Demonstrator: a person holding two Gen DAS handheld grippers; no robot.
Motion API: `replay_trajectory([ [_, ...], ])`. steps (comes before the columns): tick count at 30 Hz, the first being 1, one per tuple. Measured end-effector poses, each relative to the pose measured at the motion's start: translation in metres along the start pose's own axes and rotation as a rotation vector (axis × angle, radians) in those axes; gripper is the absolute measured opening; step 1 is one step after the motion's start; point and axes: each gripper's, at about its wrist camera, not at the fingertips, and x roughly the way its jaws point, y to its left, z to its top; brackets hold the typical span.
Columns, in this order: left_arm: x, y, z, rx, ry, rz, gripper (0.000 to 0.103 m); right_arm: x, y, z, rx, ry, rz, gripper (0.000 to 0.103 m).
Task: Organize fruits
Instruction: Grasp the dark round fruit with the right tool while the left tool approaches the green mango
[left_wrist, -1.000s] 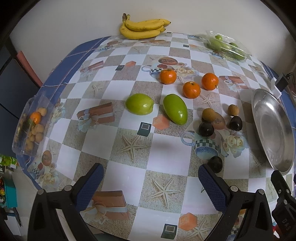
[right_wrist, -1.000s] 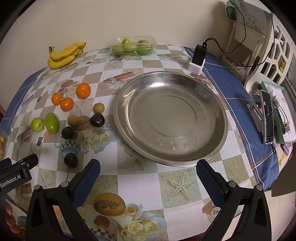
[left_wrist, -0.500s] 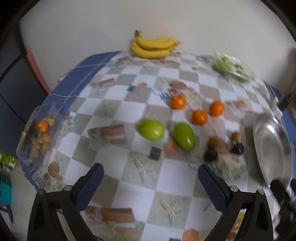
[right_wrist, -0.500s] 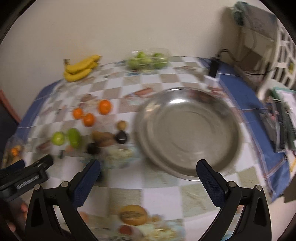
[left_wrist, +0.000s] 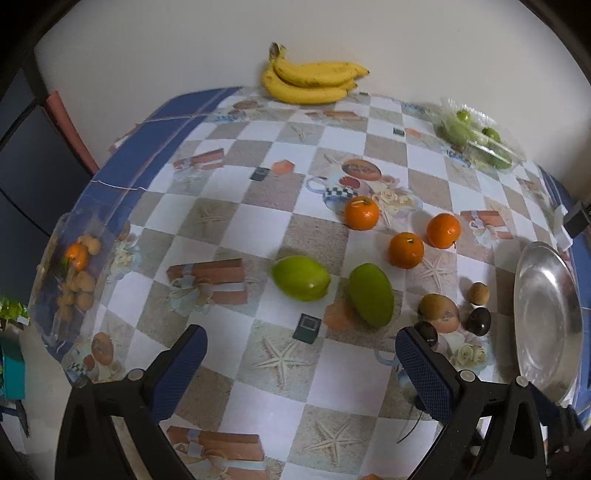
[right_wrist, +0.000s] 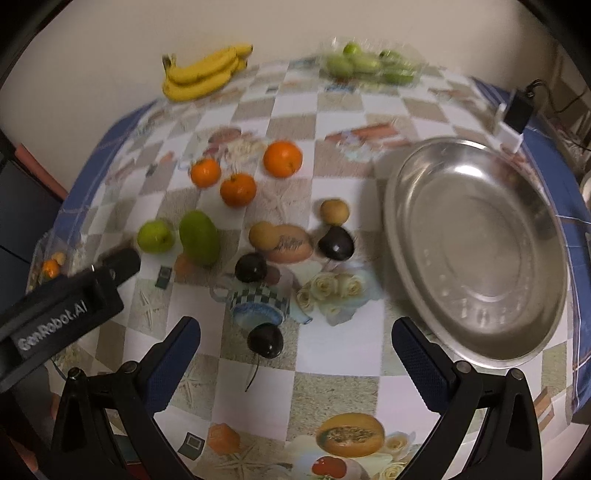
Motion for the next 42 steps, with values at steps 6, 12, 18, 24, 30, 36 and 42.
replay_trajectory([
  [6,0.020,0.003,0.005,-0.018,0.055,-0.011,0.103,0.022,0.006,0.004,-0.027,0.089,-0.013,0.103],
  [12,0.047,0.015,-0.003,-0.072,0.154,-0.012,0.102,0.035,0.006,0.000,-0.029,0.111,-0.027,0.103],
  [18,0.055,0.015,-0.007,-0.093,0.171,-0.040,0.102,0.041,0.013,-0.004,-0.058,0.121,0.022,0.083],
  [24,0.057,0.016,-0.008,-0.109,0.172,-0.044,0.102,0.044,0.017,-0.007,-0.089,0.121,0.028,0.060],
  [30,0.057,0.015,-0.008,-0.123,0.168,-0.046,0.102,0.043,0.018,-0.008,-0.094,0.115,0.049,0.038],
  [36,0.056,0.015,-0.006,-0.124,0.162,-0.056,0.102,0.043,0.020,-0.010,-0.086,0.116,0.081,0.027],
  [42,0.050,0.017,-0.001,-0.150,0.137,-0.091,0.097,0.017,0.009,-0.002,-0.031,0.035,0.143,0.027],
])
